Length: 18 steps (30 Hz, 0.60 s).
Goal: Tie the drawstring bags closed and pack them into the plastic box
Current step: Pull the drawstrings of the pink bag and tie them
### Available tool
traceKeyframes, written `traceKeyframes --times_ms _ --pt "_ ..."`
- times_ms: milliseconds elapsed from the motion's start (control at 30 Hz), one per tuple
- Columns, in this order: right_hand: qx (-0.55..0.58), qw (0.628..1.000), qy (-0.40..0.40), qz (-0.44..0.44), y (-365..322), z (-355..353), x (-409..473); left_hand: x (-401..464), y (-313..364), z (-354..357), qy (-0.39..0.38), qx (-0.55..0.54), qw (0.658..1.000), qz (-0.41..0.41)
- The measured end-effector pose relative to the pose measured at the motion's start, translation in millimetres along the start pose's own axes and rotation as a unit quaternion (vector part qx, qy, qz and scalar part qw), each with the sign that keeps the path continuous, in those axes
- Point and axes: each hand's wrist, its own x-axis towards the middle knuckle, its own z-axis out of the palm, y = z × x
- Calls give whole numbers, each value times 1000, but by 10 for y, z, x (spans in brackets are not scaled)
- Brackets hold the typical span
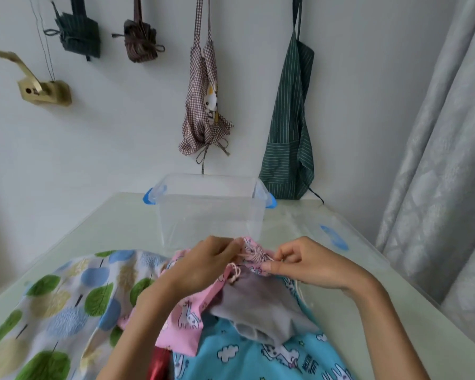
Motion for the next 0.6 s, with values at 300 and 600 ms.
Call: traceKeyframes --times_ms 300,600 --pt "167 976 125 -68 -58 138 96 -3 -96 51 122 -178 976 39" --pt "71 968 239 -17 124 259 210 41 -234 -18 48 -23 996 -69"
